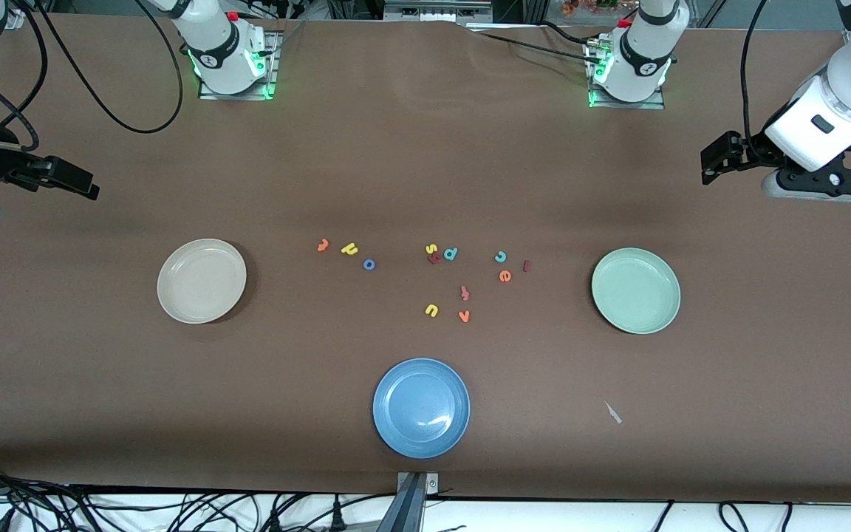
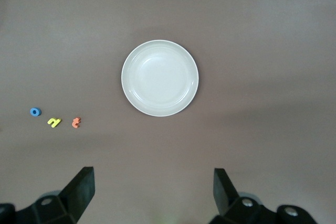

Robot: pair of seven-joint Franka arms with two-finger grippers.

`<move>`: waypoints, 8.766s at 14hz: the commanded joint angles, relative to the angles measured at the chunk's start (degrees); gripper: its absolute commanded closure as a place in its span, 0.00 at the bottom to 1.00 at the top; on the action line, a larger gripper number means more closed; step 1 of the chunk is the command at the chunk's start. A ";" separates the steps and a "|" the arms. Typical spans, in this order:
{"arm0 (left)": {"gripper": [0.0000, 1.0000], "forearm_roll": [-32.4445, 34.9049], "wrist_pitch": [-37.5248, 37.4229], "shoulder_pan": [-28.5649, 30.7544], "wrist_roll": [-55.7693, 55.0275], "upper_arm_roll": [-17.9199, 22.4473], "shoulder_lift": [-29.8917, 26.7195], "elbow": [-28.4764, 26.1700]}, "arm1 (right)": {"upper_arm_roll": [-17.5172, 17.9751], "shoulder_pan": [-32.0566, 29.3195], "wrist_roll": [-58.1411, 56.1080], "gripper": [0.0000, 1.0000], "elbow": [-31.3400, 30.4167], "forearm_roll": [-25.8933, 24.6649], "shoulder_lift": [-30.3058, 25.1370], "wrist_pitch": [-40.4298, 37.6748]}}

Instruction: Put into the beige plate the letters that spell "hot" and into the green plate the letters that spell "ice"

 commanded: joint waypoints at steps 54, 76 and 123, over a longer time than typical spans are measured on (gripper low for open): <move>0.04 -2.23 26.48 -18.65 -9.84 -1.66 33.80 -2.70 | 4.89 25.04 49.53 0.00 -37.46 10.03 21.50 66.84; 0.40 3.92 31.58 -20.67 -9.75 -1.48 38.10 -3.75 | 4.89 26.19 50.49 0.74 -33.69 10.56 24.66 66.22; 0.00 8.41 28.85 -2.82 -4.80 -12.81 34.41 -2.79 | -11.98 36.46 34.79 0.00 -21.82 14.70 20.27 40.65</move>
